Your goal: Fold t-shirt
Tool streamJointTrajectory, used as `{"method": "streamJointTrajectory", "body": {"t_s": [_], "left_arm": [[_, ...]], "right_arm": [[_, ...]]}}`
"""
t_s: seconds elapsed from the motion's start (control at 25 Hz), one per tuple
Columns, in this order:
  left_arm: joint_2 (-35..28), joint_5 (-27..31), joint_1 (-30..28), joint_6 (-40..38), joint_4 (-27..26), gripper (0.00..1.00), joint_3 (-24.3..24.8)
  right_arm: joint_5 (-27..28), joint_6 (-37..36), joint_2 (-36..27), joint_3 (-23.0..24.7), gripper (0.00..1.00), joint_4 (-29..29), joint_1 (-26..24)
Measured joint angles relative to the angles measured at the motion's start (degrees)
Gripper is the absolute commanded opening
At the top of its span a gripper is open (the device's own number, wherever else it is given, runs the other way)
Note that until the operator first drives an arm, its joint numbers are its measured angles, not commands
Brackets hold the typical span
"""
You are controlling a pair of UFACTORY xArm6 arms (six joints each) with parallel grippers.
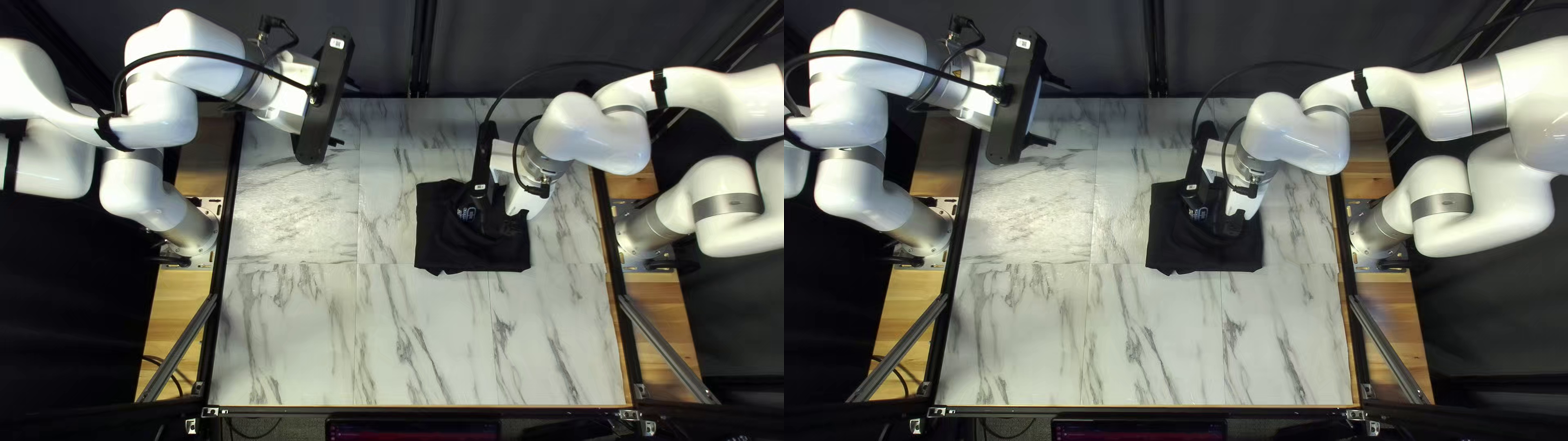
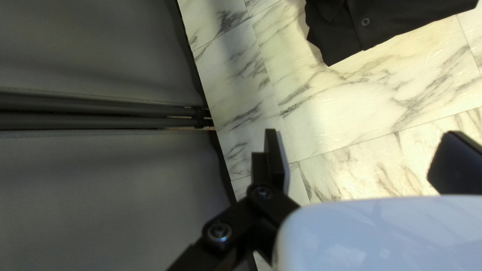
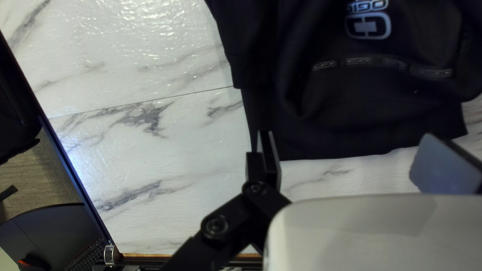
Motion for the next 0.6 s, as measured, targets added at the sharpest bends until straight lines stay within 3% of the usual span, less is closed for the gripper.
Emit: {"method": "streamJointTrajectory", "body": {"t_s": [0.12,0.24,0.44,0.6], "left_arm": [[0.0,0.0,0.0,0.0,0.0,1.00,0.0],[0.0,0.0,0.0,0.0,0.0,1.00,0.0],[0.0,0.0,0.0,0.0,0.0,1.00,0.0],[0.0,0.0,0.0,0.0,0.0,1.00,0.0]], "right_arm": [[-0.7,-0.2,-0.2,0.5,1.00,-0.3,0.0],[-6.1,0.6,-0.1,2.8,1.00,-1.8,1.8],[-20.4,6.1,5.2,6.1,1.00,-11.5,8.6],[-23.8,9.1,11.1,5.2,1.00,-16.8,11.4]]}}
